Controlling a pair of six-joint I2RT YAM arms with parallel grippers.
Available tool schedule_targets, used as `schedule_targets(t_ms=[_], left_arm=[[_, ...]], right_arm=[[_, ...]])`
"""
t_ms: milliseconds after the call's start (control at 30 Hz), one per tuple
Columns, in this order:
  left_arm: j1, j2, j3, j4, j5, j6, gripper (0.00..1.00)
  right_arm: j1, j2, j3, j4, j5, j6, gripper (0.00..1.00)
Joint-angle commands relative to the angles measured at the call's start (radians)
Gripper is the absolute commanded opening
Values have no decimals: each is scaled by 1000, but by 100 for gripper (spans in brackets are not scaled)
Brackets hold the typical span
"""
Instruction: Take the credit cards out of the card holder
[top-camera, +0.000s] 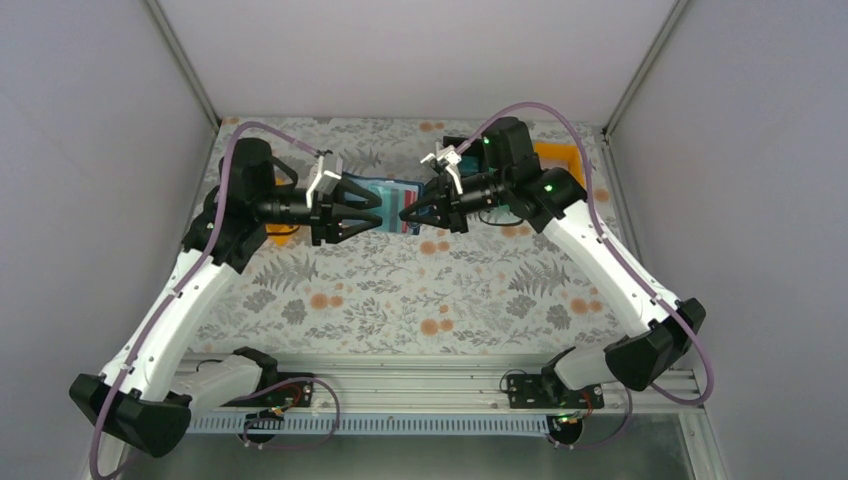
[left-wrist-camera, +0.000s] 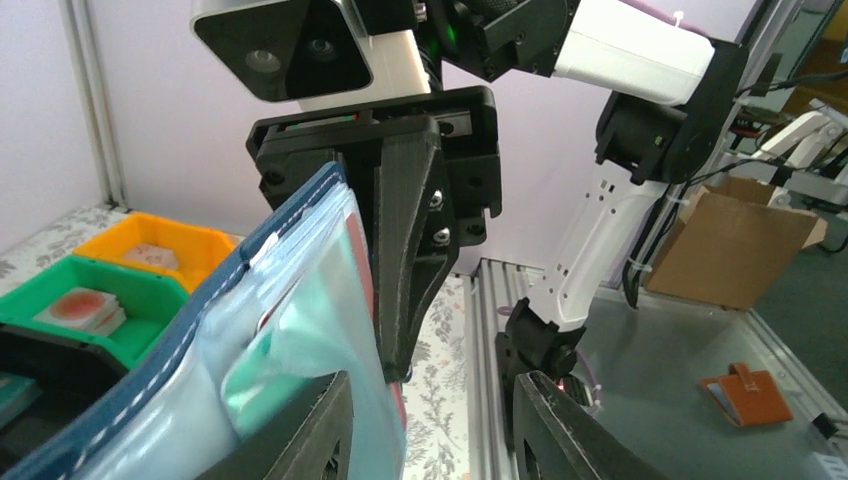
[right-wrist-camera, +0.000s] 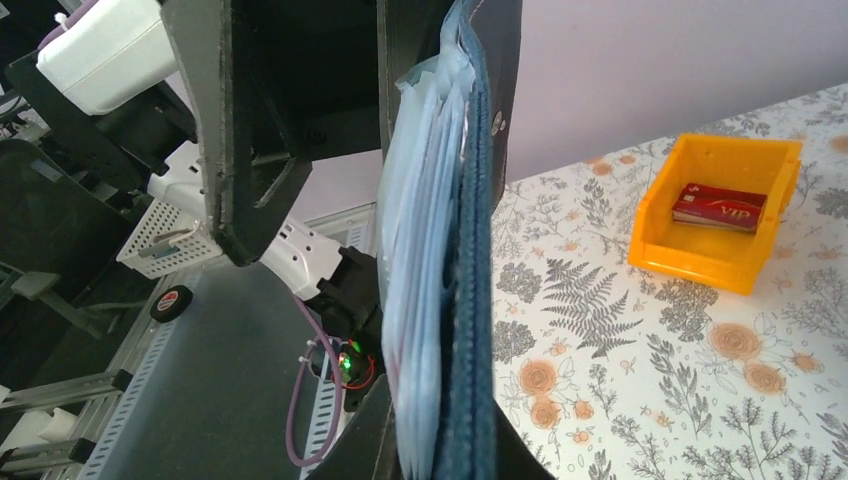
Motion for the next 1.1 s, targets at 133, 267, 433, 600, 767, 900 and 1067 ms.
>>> schedule_targets(t_ms=[133,267,433,600,767,900,1067], left_arm=[[64,-28,51,-100,-149,99,47],[104,-42,112,-175,-198,190,74],[131,-57,55,-195,-312,191,100],[137,-49,25,-179,-294,170,100],[136,-43,28,-174,-47,183,100],[136,-43,19,-175,151,202,82],[136,-41,41,-226,144,239,3]], right_arm=[[-7,-65,19,-9,-80,-22,6],[-14,-86,16,-21,-76,-20,5],[-16,-104,22,-30,-100,-21,6],[-16,-102,23,-62,-127,-41,6],[-15,-108,11,-61,-116,-51,6],[-15,-103,15,-67,-87,-62,6],[-22,-102,26,-93,-31,-64,5]])
